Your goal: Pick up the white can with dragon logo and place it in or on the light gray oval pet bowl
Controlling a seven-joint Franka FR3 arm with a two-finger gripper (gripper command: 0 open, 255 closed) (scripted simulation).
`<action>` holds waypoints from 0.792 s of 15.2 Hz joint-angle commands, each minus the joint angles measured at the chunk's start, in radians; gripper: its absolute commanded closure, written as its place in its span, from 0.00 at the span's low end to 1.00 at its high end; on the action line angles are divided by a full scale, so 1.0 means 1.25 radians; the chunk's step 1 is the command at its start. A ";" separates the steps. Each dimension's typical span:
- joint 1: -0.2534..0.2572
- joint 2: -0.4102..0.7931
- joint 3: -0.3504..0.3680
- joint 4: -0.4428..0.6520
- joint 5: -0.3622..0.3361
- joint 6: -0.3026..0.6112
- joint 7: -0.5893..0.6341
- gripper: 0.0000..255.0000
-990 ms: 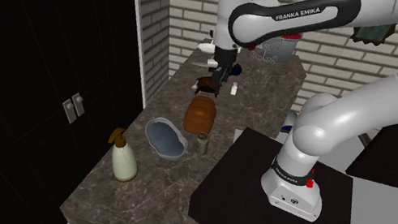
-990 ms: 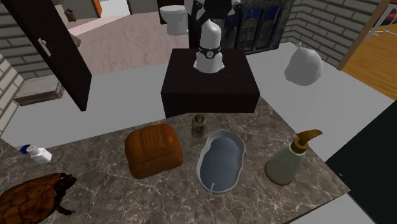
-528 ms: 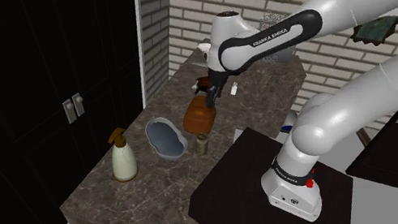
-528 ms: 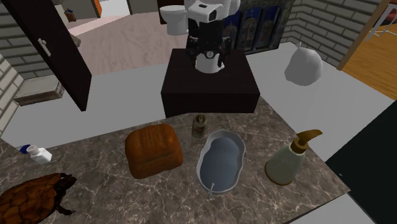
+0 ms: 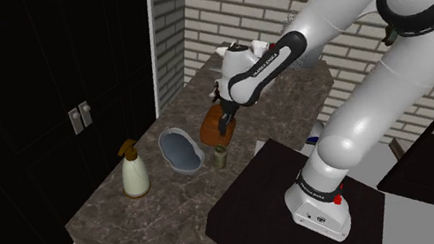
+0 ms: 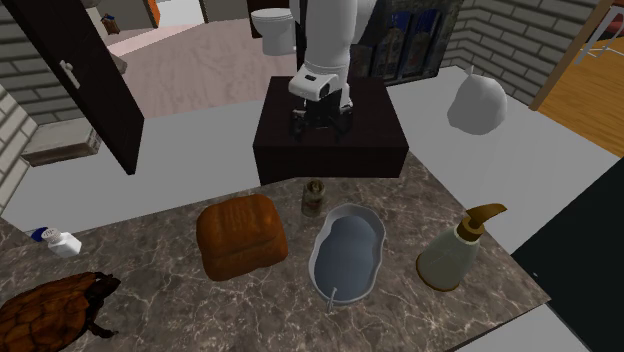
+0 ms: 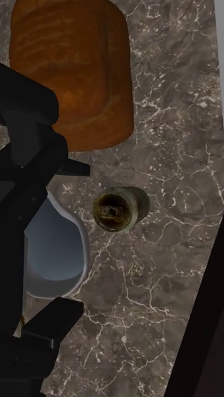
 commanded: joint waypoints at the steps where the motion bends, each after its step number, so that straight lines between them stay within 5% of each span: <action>1: -0.003 0.073 -0.007 0.006 -0.002 0.070 -0.010 0.00; 8: -0.022 0.352 -0.009 0.083 0.019 0.270 -0.059 0.00; 12: -0.025 0.407 -0.008 0.097 0.016 0.310 -0.058 0.00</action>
